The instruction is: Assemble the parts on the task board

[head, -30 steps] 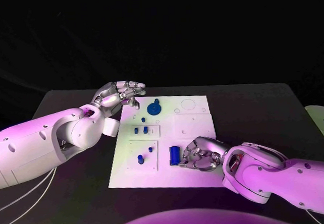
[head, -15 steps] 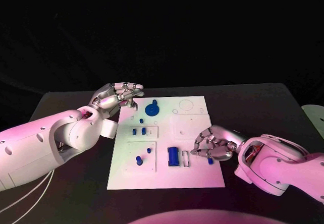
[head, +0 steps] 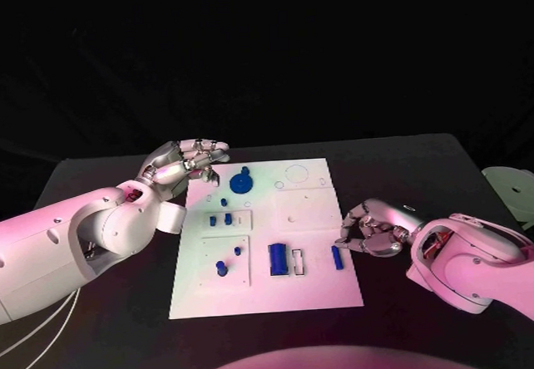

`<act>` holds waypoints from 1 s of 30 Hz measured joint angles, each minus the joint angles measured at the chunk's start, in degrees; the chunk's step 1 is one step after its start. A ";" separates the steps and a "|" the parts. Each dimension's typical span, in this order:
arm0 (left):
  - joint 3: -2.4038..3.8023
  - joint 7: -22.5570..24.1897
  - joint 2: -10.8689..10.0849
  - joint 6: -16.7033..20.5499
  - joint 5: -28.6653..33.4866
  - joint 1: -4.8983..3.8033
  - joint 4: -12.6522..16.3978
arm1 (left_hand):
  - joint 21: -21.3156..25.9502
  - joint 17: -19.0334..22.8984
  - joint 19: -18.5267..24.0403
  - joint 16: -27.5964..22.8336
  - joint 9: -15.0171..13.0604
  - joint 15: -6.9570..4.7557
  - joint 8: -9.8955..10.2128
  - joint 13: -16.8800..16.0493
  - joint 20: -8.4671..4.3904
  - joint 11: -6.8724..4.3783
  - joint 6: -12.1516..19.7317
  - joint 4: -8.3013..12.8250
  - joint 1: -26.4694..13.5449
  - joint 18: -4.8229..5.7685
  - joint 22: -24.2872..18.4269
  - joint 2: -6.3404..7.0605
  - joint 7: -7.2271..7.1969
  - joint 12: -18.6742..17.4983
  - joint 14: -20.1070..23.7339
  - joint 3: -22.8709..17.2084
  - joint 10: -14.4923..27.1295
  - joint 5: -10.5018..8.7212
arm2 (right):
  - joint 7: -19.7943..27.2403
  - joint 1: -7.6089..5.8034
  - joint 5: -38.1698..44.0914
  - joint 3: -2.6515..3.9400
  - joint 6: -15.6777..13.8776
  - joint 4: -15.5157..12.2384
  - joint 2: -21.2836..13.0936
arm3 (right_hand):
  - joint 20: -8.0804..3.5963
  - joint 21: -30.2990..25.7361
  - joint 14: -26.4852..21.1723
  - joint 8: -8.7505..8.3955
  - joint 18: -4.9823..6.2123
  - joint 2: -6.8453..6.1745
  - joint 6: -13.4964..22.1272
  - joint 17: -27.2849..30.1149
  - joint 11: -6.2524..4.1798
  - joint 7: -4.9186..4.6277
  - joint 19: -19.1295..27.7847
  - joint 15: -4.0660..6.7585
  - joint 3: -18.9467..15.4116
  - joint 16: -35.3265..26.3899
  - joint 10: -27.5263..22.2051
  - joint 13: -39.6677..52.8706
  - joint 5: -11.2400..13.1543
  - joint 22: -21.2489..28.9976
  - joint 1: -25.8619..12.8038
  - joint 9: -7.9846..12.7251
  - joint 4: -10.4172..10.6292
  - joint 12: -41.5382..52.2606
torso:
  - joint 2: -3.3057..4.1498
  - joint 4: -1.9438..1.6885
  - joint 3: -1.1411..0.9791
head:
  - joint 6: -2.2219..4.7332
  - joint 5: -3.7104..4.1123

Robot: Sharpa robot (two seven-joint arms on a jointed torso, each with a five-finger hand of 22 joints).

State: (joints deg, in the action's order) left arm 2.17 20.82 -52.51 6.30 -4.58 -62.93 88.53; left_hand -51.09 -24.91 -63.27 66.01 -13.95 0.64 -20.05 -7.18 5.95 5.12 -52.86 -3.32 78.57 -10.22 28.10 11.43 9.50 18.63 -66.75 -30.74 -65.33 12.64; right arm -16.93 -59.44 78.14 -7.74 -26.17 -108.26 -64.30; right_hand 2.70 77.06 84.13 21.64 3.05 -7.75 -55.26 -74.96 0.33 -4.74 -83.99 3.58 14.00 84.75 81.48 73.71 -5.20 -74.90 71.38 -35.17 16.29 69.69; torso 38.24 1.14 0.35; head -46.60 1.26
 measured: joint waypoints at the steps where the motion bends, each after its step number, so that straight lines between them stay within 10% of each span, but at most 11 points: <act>1: 0.00 0.03 0.00 -0.07 -0.02 0.00 0.01 | 0.00 0.00 0.00 0.00 0.00 0.00 0.00 0.00 0.00 0.00 0.00 0.00 0.00 0.00 0.00 0.00 0.00 0.00 0.00 0.00 0.00 0.00 | -0.29 0.18 0.54 -0.02 0.05 -0.12 -0.02 | 0.00 0.10 0.00 0.00 0.00 0.04 -0.38 0.00 -0.01 0.12 0.00 0.00 0.00 0.00 0.01 0.05 0.00 0.00 -0.52 0.00 0.00 0.00 | 0.00 0.01 0.00 | 0.00 0.02; 30: -0.07 0.23 -0.30 -0.91 -0.27 0.02 0.07 | 0.00 0.04 0.00 0.00 -0.01 0.00 0.00 -0.04 0.00 0.00 0.00 0.00 0.00 0.00 0.01 0.00 0.00 0.00 0.00 0.00 0.00 0.00 | -7.69 3.65 8.56 0.09 2.35 0.99 3.16 | -0.01 0.25 0.00 0.32 0.00 -1.08 -1.57 0.02 -0.22 0.75 0.00 0.00 -2.00 0.00 0.21 -0.10 -2.45 -0.03 -4.20 -0.71 0.07 0.00 | 0.14 -0.82 0.16 | -0.43 0.31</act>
State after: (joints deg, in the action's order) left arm 2.11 21.05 -52.81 5.39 -4.84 -62.92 88.60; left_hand -51.09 -24.86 -63.27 66.01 -13.96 0.64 -20.05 -7.22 5.95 5.12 -52.86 -3.32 78.57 -10.23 28.10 11.43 9.50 18.63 -66.74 -30.74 -65.33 12.64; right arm -24.62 -55.79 86.69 -7.64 -23.82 -107.26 -61.15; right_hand 2.69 77.31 84.13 21.96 3.06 -8.83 -56.83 -74.94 0.11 -3.99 -83.99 3.59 12.00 84.76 81.70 73.61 -7.66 -74.94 67.18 -35.88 16.36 69.69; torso 38.38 0.31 0.52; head -47.03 1.57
